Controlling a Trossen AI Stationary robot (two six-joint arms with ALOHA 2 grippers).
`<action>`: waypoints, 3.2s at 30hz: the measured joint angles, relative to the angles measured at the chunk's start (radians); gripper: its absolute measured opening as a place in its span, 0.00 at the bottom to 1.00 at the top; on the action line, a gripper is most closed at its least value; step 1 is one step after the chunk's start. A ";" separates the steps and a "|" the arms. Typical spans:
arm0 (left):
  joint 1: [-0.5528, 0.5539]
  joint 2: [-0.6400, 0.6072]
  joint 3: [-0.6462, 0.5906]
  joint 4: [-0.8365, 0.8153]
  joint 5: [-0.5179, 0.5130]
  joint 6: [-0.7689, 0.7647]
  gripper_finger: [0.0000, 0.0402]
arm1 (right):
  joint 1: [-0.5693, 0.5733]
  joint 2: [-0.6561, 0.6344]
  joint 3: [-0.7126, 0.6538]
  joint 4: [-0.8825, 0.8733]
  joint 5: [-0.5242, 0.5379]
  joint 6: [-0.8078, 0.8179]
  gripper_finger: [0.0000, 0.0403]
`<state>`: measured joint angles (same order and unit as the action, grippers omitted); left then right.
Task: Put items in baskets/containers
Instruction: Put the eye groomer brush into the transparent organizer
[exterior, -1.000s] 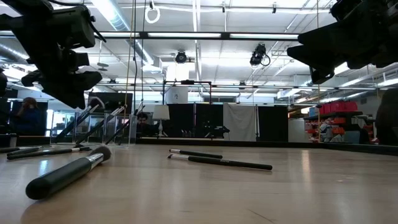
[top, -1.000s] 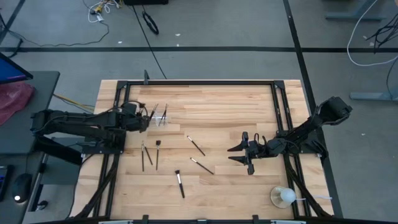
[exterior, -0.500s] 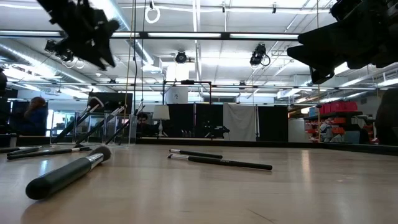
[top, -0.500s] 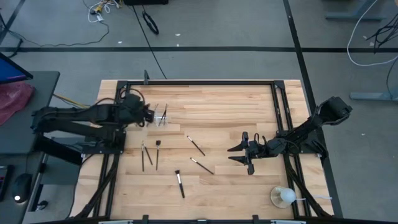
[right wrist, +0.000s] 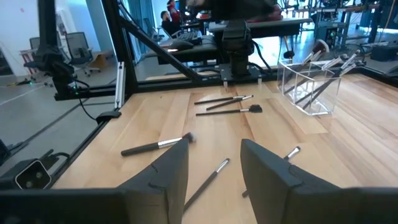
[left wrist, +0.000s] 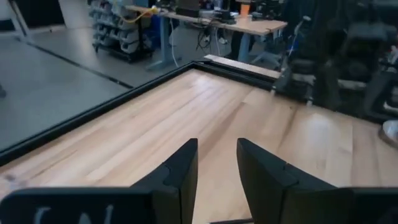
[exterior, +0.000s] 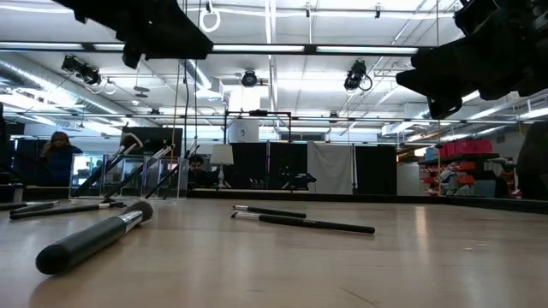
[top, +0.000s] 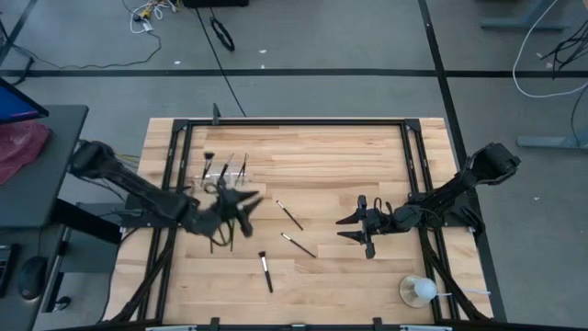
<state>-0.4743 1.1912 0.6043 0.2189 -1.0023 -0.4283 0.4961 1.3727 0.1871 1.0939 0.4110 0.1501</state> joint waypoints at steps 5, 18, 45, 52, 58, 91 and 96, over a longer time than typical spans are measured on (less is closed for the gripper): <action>-0.024 0.202 -0.002 0.154 0.057 0.015 0.29 | 0.000 0.000 0.000 -0.006 0.000 0.000 0.37; 0.004 0.428 0.000 0.278 0.280 -0.091 0.29 | 0.000 0.000 0.000 -0.011 0.000 0.003 0.37; -0.057 0.321 0.224 -0.925 0.485 -1.011 0.42 | -0.029 0.000 0.000 -0.018 0.000 0.020 0.37; -0.083 0.372 0.223 -0.984 0.472 -1.174 0.35 | -0.030 0.000 0.000 -0.022 0.000 0.028 0.37; -0.088 0.444 0.223 -1.001 0.460 -1.267 0.29 | -0.030 0.000 0.000 -0.044 0.000 0.030 0.37; -0.202 0.572 0.108 -0.876 0.321 -1.425 0.13 | -0.030 0.000 0.000 -0.040 0.000 0.033 0.37; -0.203 0.572 0.108 -0.872 0.312 -1.385 0.03 | -0.030 0.000 0.000 -0.040 0.000 0.033 0.37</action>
<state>-0.6773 1.7635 0.7128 -0.6527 -0.6902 -1.8130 0.4660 1.3727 0.1875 1.0534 0.4110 0.1829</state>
